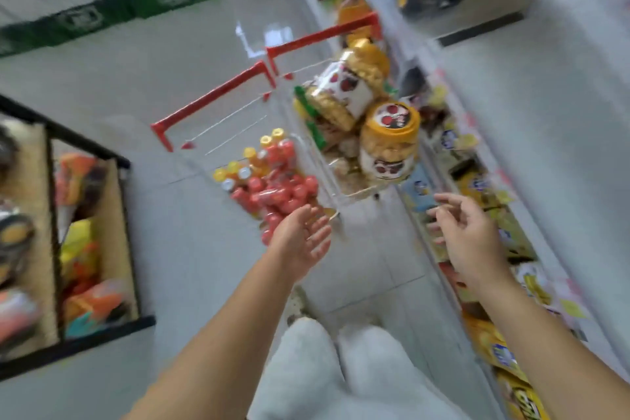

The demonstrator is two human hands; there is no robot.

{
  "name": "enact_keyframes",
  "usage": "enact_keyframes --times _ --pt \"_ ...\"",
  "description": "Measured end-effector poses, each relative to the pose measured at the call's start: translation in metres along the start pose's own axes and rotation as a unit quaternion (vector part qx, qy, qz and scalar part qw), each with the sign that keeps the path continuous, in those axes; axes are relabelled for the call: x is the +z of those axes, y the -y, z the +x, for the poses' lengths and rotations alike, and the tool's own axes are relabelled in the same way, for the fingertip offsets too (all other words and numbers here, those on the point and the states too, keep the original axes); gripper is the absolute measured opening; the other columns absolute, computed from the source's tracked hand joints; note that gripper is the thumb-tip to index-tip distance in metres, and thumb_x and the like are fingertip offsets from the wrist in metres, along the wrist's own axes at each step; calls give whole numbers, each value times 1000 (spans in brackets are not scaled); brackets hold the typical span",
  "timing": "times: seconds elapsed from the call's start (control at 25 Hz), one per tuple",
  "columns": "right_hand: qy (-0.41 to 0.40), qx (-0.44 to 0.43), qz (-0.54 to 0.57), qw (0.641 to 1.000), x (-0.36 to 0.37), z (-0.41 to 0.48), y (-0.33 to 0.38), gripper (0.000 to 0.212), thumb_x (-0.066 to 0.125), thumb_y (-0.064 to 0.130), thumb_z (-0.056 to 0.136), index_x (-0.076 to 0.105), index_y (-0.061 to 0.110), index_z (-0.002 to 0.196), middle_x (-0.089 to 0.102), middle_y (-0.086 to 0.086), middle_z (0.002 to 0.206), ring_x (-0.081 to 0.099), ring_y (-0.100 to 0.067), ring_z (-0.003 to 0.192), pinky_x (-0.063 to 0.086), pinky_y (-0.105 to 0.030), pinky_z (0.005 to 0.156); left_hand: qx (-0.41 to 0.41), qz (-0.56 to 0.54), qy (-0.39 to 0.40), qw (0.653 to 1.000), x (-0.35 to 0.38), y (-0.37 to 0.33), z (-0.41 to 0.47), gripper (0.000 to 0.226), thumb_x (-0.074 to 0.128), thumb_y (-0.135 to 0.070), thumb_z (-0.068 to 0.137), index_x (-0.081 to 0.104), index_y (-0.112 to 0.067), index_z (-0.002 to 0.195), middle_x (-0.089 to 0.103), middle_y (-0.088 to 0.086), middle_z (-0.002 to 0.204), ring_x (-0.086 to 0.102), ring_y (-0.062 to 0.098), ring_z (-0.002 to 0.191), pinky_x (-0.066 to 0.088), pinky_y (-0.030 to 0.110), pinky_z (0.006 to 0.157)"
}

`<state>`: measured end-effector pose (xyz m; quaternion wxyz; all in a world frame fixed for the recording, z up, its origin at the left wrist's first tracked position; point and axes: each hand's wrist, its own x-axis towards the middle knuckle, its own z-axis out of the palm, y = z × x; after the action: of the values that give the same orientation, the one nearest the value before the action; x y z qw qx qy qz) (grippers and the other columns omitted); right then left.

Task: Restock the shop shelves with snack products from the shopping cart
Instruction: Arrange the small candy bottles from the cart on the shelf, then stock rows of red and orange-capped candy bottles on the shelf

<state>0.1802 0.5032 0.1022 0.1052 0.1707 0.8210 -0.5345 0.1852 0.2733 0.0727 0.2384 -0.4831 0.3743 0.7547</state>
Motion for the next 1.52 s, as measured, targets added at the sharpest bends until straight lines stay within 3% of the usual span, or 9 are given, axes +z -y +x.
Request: enact_keyframes --times 0.16,0.48,0.6,0.84,0.96,1.08,1.2,1.36,1.52 --pt "105 54 -78 990 77 15 -8 24 52 10 96 59 33 95 65 -3 89 65 -32 89 54 -48 79 15 -64 -56 996 -89 -31 13 18 50 -29 101 60 -19 91 64 1 93 61 15 81 48 28 70" --pt "173 159 -191 953 282 96 -32 14 58 21 90 61 25 104 64 4 90 65 -26 99 53 -48 91 -40 -41 -90 994 -206 -107 97 24 49 -25 103 59 -12 121 68 7 110 66 18 92 52 30 74" --pt "199 182 -233 934 329 121 -44 31 62 25 89 61 20 120 63 1 100 63 -25 101 52 -43 92 -66 -41 -78 994 -219 -121 127 29 49 -26 103 58 -12 126 69 8 117 67 18 96 54 31 79" --pt "219 130 -364 896 376 171 -81 64 70 41 81 43 36 138 46 -2 135 40 -29 129 37 -46 108 -92 -87 -42 991 -206 -126 184 29 54 -23 100 58 -9 125 72 13 115 72 22 93 60 29 64" --pt "215 59 -442 869 378 181 -89 57 71 42 83 48 34 135 42 -3 133 31 -26 129 32 -40 105 -90 -98 -34 990 -198 -122 210 32 53 -22 101 57 -9 130 69 16 121 71 26 106 61 32 79" --pt "234 11 -435 869 376 189 -93 48 72 41 83 56 29 127 47 -3 127 33 -22 126 31 -34 102 -81 -70 -49 993 -190 -118 228 31 56 -23 100 58 -11 128 63 16 125 68 27 110 58 36 89" --pt "286 48 -300 909 368 193 -79 42 73 32 84 58 22 122 59 1 119 52 -17 115 42 -30 100 -70 -24 -58 996 -183 -114 238 39 59 -36 98 57 -17 133 63 6 122 65 23 112 55 40 95" --pt "367 132 -131 911 363 186 -55 33 68 33 89 62 20 119 67 4 112 63 -12 107 53 -31 92 -93 -16 -17 995 -182 -115 245 37 55 -45 99 65 -19 122 75 2 101 72 18 91 62 35 76" --pt "237 62 -276 929 383 213 -69 39 56 38 96 52 21 131 60 1 124 54 -19 116 44 -40 101 -79 -99 -54 990 -184 -118 252 36 58 -41 98 64 -9 111 72 10 91 68 18 73 56 22 54"
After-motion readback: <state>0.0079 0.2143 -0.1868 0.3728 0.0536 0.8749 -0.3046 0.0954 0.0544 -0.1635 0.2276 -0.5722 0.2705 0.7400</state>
